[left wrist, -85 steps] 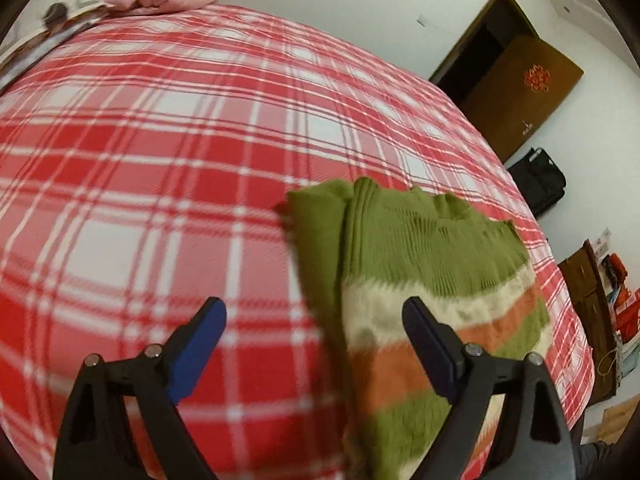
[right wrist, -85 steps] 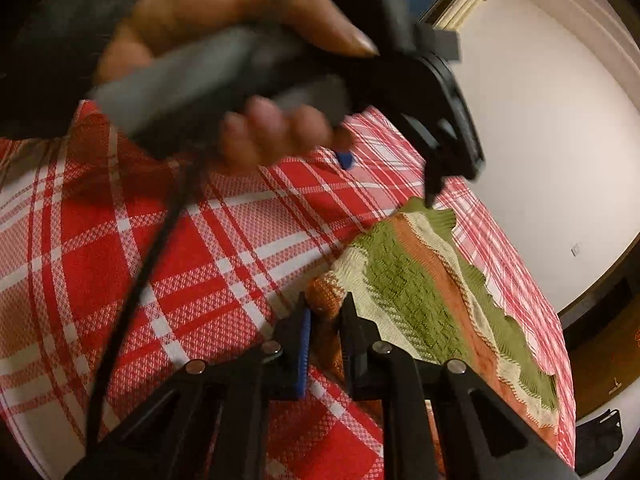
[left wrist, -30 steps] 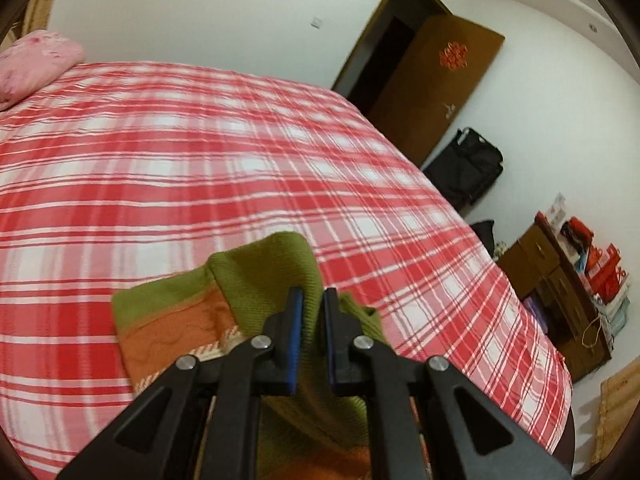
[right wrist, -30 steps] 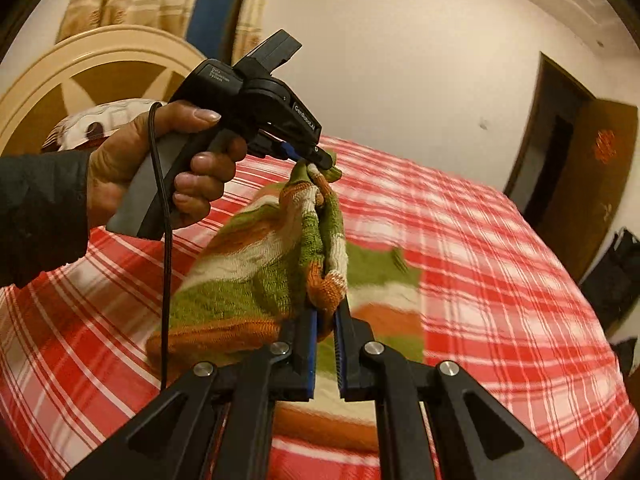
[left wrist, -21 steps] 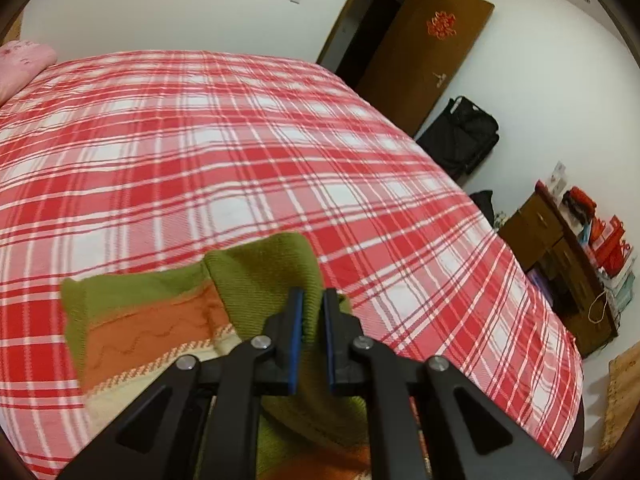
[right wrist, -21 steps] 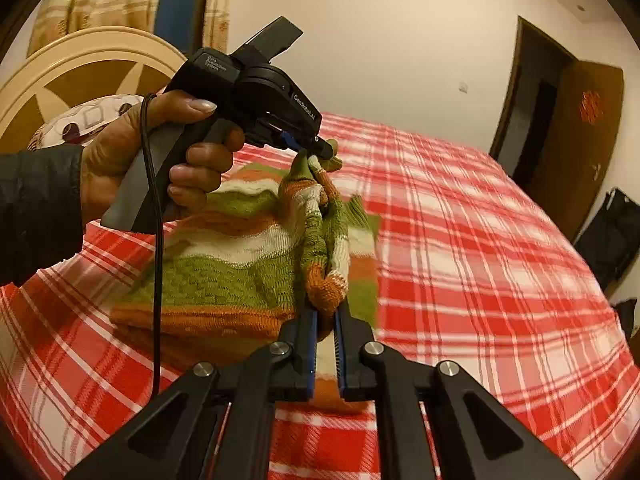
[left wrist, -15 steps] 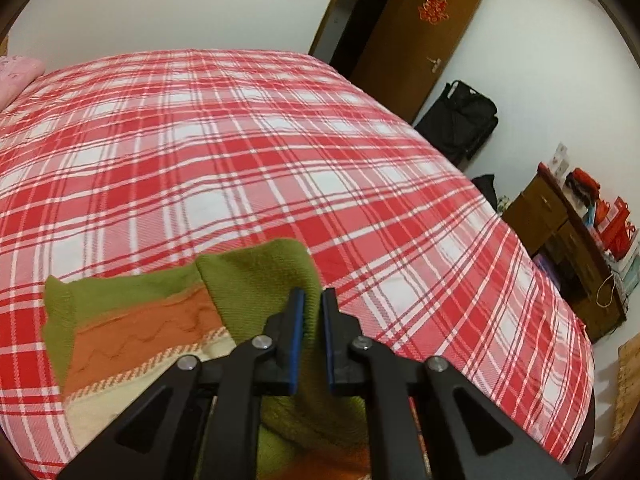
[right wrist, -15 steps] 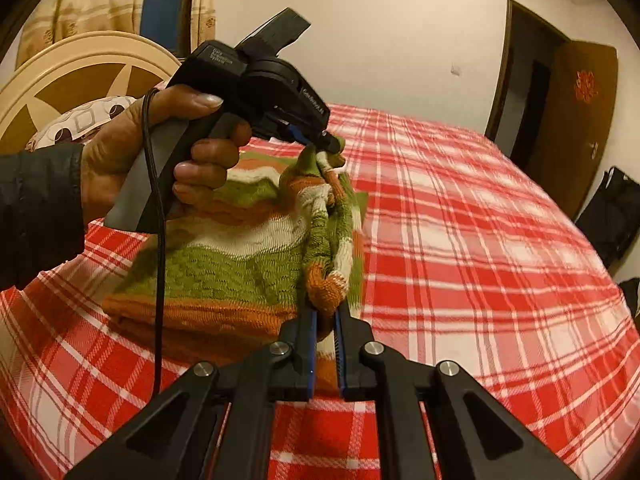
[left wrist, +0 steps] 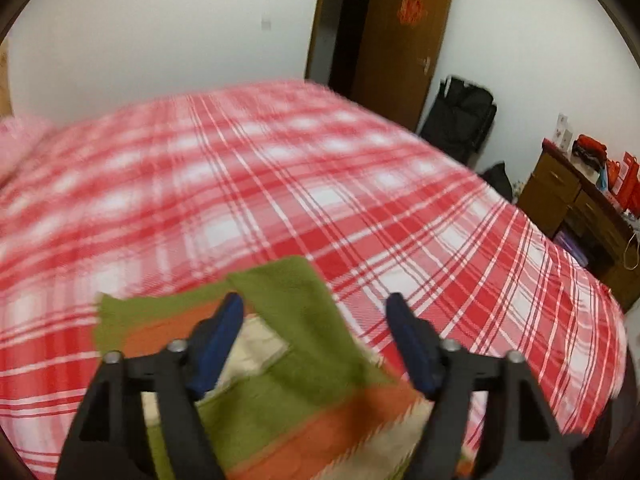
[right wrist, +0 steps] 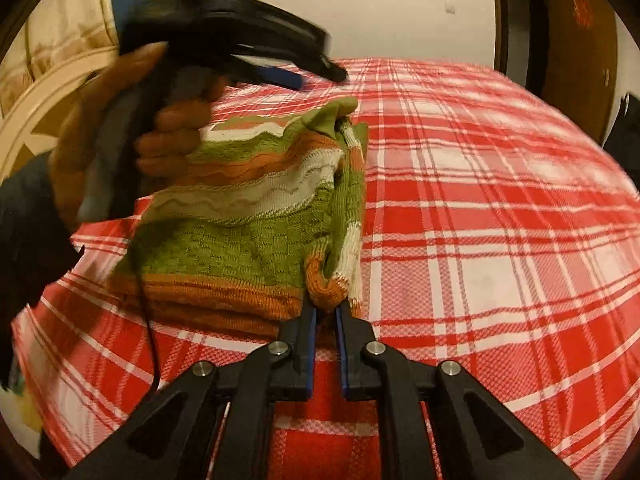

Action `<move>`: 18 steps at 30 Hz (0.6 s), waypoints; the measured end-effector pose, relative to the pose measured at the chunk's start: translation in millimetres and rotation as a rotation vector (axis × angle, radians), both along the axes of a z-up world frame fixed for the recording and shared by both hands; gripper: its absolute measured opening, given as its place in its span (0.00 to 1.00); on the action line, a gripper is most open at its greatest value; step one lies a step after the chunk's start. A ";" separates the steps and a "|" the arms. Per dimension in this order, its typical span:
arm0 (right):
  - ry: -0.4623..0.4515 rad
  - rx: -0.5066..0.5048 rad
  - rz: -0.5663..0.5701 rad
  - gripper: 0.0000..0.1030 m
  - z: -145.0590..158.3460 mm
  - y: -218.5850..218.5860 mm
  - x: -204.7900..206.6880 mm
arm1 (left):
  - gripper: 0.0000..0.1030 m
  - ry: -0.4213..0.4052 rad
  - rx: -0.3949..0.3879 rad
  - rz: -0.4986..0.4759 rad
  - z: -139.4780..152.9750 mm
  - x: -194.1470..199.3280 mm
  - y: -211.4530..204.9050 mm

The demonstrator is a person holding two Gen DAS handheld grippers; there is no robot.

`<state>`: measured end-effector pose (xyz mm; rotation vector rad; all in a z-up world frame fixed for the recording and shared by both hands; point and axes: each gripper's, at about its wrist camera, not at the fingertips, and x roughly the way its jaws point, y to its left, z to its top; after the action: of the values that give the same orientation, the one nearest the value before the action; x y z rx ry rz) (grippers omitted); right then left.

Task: Fold small clothes

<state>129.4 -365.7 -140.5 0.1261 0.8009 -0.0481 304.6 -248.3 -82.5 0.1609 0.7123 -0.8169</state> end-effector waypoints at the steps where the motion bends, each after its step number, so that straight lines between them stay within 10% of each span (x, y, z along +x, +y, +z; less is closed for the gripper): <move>1: -0.005 -0.012 -0.017 0.34 0.9 -1.1 -2.2 | 0.77 -0.025 0.013 0.013 1.9 -5.5 9.8; 3: -0.013 -0.018 -0.049 0.68 5.4 -6.0 -6.7 | 0.78 -0.065 0.048 0.049 -0.9 -20.9 35.5; 11: -0.111 -0.044 -0.055 0.69 49.8 -9.0 15.0 | 0.85 -0.102 0.226 0.146 -50.6 -61.5 87.0; 15: -0.161 0.029 0.072 0.69 67.9 5.3 64.2 | 0.85 -0.009 0.197 0.161 -70.1 -59.1 99.3; 18: -0.078 -0.102 0.007 0.63 58.0 15.3 114.2 | 0.86 0.021 0.159 0.172 -79.2 -56.2 105.7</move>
<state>243.7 -350.5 -82.5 0.0281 0.7199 -0.0772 248.4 -142.6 -161.7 0.2309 0.7996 -0.5990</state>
